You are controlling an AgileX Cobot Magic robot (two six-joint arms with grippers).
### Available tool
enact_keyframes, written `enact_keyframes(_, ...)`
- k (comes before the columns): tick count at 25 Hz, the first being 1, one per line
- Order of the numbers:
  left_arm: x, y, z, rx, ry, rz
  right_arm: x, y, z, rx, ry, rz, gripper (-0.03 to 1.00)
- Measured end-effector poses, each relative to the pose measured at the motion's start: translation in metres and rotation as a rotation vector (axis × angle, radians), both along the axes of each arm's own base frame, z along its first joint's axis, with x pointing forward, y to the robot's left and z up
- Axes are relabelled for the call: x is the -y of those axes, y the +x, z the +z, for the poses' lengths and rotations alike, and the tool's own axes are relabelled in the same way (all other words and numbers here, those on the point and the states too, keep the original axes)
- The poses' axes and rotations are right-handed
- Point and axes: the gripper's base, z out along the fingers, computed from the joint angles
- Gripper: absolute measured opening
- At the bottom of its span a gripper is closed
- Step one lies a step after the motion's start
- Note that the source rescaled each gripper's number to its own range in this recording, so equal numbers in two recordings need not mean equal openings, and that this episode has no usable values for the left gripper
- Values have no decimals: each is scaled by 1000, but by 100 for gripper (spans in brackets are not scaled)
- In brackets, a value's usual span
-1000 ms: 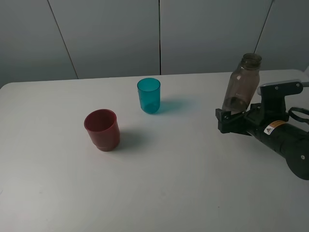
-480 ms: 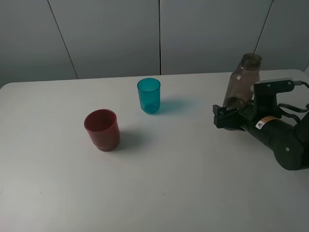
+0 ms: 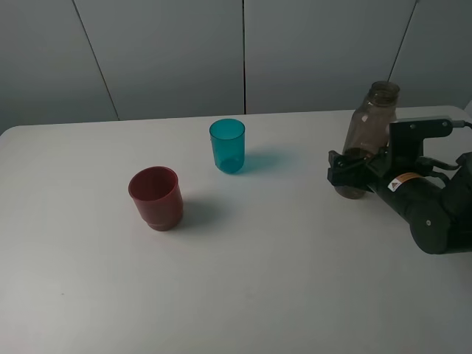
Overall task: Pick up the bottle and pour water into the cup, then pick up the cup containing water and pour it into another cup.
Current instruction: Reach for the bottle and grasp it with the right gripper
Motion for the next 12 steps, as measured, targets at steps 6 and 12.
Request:
enact_keyframes(6,0,0,0,0,0,0,0,2,-7,-9,-5,-8,100)
enact_keyframes(12,0,0,0,0,0,0,-1,4,-9,-13,25,-20,100)
